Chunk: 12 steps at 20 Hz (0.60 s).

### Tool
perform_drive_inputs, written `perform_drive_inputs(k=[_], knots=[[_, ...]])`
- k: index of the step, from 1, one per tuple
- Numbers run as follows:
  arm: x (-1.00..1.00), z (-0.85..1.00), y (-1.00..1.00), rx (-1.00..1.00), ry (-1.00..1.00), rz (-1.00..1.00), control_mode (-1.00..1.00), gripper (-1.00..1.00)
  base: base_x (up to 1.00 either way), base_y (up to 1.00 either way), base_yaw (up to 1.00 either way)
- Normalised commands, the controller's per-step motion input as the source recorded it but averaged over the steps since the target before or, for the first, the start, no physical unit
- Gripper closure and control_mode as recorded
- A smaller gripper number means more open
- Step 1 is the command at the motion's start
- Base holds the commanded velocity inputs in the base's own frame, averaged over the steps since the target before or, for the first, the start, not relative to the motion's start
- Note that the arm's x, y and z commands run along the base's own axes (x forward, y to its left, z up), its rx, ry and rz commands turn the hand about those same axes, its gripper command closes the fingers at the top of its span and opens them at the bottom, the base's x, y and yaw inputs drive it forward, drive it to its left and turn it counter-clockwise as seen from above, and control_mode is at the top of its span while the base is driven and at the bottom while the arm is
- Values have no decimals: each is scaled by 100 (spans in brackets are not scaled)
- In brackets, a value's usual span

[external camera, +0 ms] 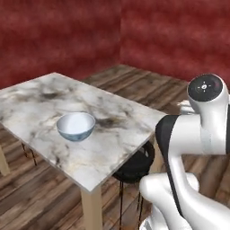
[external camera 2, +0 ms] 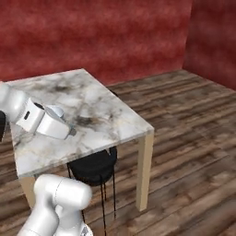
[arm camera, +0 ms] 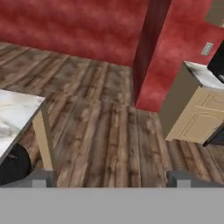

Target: Clear the mugs and bowl far away from the sink.

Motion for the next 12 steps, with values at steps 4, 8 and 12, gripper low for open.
perform_drive_inputs(k=[4,8,12], knots=[[0,0,0,0,0,0,100,-100,0,-16,-95],[0,0,0,0,0,0,100,-100,0,0,-100],[0,0,0,0,0,0,100,-100,0,0,-100]])
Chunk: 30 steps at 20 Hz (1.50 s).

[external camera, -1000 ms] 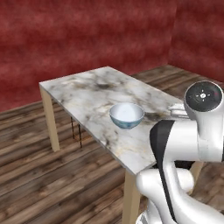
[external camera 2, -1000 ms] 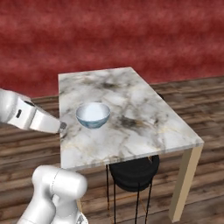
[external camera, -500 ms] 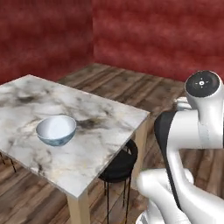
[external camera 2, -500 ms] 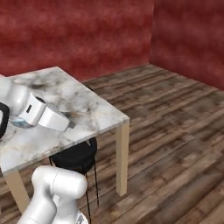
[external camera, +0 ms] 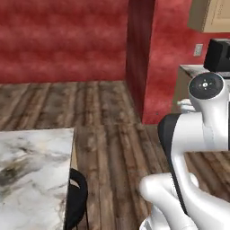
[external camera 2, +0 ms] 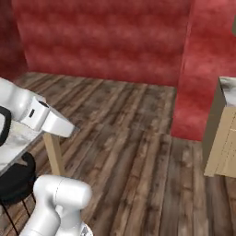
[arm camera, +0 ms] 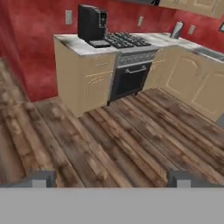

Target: Clear the mugs and bowl far away from the sink.

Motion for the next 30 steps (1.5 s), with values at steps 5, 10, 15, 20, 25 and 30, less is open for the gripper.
perform_drive_inputs(k=[5,10,15,20,25,30], knots=[[0,0,0,0,0,0,100,-100,0,0,-100],[0,0,0,0,0,0,100,-100,0,0,-100],[0,0,0,0,0,0,100,-100,0,0,-100],[0,0,0,0,0,0,100,-100,7,-13,-93],[0,0,0,0,0,0,100,-100,67,-21,-65],[0,0,0,0,0,0,100,-100,100,57,-26]])
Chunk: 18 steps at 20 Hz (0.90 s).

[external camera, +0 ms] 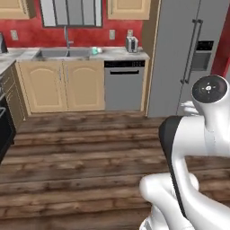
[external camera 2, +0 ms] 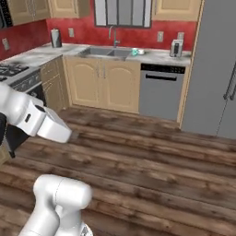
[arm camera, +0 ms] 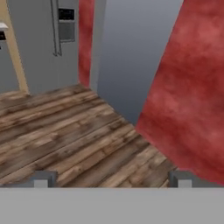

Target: Clear the mugs and bowl far away from the sink.

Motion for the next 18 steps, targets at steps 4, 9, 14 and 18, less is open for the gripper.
perform_drive_inputs(k=[4,9,14,18], knots=[[0,0,0,0,0,0,100,-100,100,99,-24],[0,0,0,0,0,0,100,-100,100,90,-17],[0,0,0,0,0,0,100,-100,100,92,-21],[0,0,0,0,0,0,100,-100,100,93,-18]])
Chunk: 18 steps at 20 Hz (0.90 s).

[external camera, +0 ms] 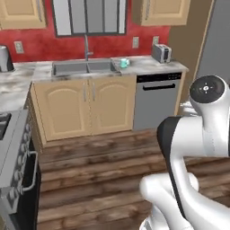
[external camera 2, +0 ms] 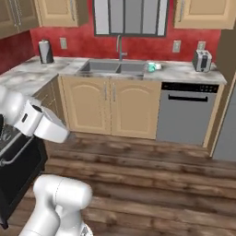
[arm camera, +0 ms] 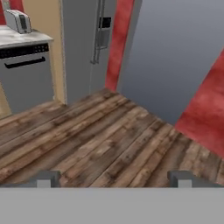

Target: Clear the mugs and bowl far away from the sink.

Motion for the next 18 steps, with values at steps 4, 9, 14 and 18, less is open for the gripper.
perform_drive_inputs(k=[4,9,14,18], knots=[[0,0,0,0,0,0,100,-100,100,70,-1],[0,0,0,0,0,0,100,-100,100,-7,24],[0,0,0,0,0,0,100,-100,100,-38,35],[0,0,0,0,0,0,100,-100,100,-49,45]])
